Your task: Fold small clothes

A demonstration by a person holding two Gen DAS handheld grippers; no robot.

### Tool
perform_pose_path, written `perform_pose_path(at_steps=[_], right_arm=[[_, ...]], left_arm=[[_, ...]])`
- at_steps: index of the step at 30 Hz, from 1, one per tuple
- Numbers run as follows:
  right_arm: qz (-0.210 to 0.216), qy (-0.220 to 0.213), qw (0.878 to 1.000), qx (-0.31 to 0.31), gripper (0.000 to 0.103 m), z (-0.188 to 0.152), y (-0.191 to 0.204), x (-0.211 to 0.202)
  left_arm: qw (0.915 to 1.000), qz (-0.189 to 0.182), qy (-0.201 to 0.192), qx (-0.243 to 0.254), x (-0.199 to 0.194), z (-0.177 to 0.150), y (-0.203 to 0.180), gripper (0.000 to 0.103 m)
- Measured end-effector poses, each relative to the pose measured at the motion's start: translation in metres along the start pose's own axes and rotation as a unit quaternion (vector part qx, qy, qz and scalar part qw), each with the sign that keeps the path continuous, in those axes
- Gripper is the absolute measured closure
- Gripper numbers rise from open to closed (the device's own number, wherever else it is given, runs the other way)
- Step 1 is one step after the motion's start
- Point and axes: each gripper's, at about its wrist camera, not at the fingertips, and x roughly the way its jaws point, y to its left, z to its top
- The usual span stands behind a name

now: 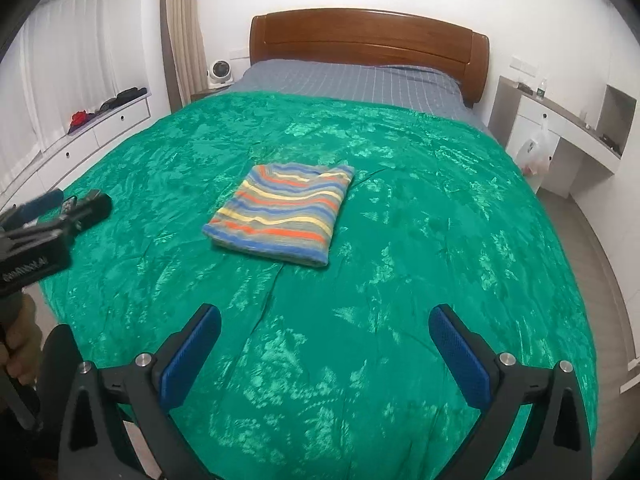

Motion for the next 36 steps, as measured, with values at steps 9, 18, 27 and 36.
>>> perform_pose_path(at_steps=[9, 18, 27, 36], right_arm=[[0.002, -0.001, 1.000, 0.027, 0.000, -0.012, -0.001, -0.040], [-0.022, 0.009, 1.000, 0.020, 0.000, -0.013, 0.007, -0.067], [-0.043, 0.009, 0.999, 0.009, 0.000, -0.012, 0.013, -0.062], [-0.048, -0.001, 0.999, 0.007, 0.000, -0.007, 0.014, -0.072]], left_arm=[[0.9992, -0.002, 0.009, 0.038, -0.032, -0.008, -0.006, 0.000], [0.9991, -0.002, 0.025, 0.035, -0.057, -0.025, -0.011, 0.000], [0.9974, 0.015, 0.053, 0.046, -0.051, -0.025, -0.020, 0.000], [0.9969, 0.011, 0.069, 0.036, -0.054, -0.023, -0.017, 0.000]])
